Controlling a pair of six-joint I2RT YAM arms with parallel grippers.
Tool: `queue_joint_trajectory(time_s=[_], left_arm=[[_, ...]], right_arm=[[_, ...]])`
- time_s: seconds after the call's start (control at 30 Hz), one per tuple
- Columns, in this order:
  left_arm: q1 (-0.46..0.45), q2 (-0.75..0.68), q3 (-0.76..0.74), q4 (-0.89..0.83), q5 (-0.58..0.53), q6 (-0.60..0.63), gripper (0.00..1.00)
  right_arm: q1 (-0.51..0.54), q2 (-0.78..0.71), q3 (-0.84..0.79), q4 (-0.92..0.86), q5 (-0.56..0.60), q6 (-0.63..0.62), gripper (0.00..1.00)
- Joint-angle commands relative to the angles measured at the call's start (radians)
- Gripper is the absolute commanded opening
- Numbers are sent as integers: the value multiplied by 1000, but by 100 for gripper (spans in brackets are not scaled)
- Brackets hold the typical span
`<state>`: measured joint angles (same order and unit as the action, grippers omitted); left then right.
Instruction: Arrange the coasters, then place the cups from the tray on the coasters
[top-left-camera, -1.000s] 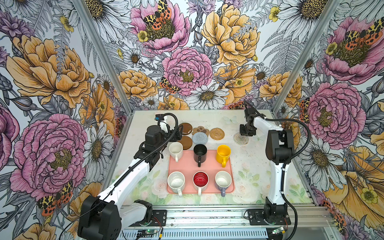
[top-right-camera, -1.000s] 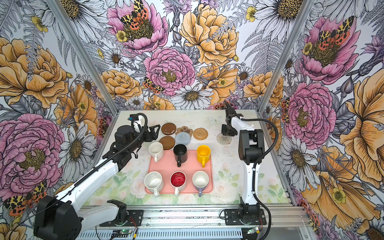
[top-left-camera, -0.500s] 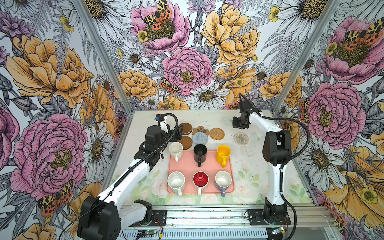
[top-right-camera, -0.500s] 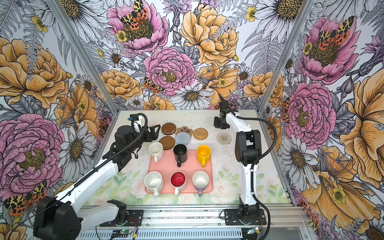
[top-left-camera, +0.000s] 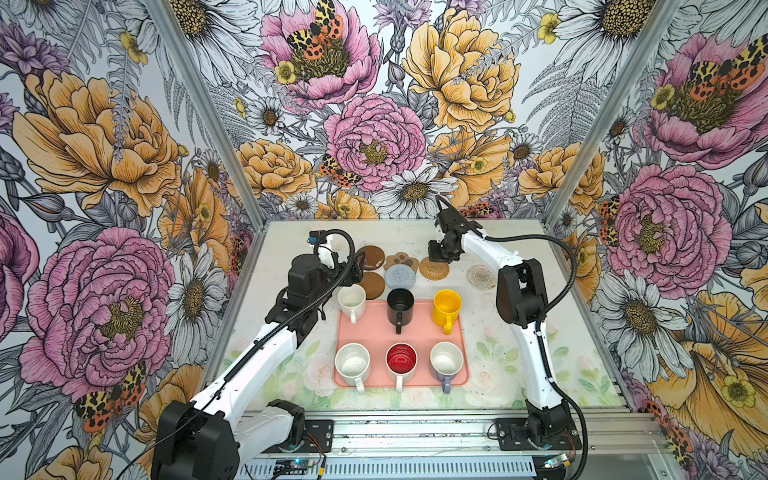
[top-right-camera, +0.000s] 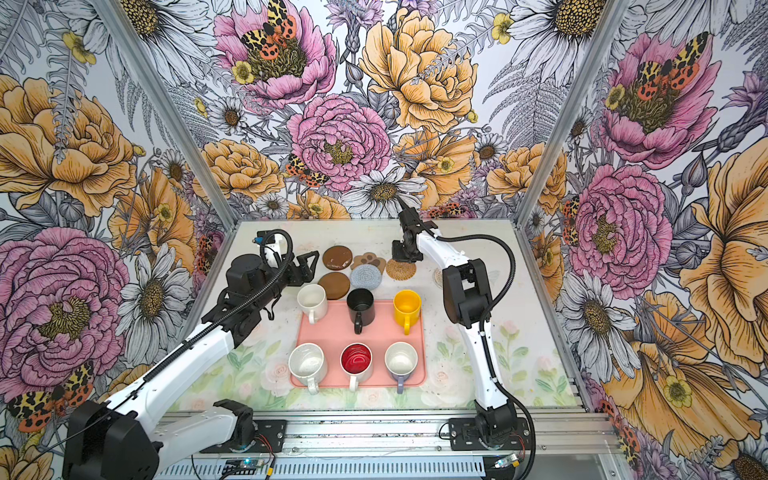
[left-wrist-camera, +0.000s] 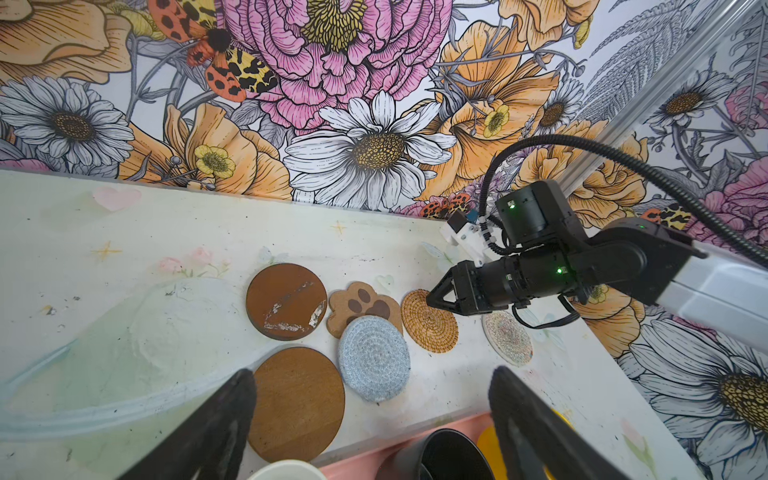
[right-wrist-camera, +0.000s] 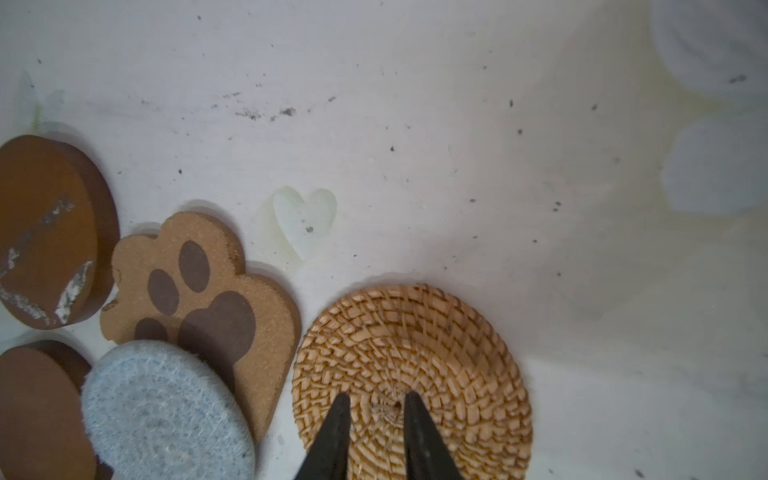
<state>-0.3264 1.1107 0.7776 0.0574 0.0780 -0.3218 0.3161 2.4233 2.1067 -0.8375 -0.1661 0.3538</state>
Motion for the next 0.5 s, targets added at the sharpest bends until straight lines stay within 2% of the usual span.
queue_joint_trajectory(time_s=[0.0, 0.47], left_arm=[[-6, -16, -12, 19, -26, 30, 89], [-3, -29, -21, 12, -34, 44, 90]], right_arm=[[19, 24, 33, -13, 23, 14, 25], [60, 41, -3, -172, 195, -80, 25]])
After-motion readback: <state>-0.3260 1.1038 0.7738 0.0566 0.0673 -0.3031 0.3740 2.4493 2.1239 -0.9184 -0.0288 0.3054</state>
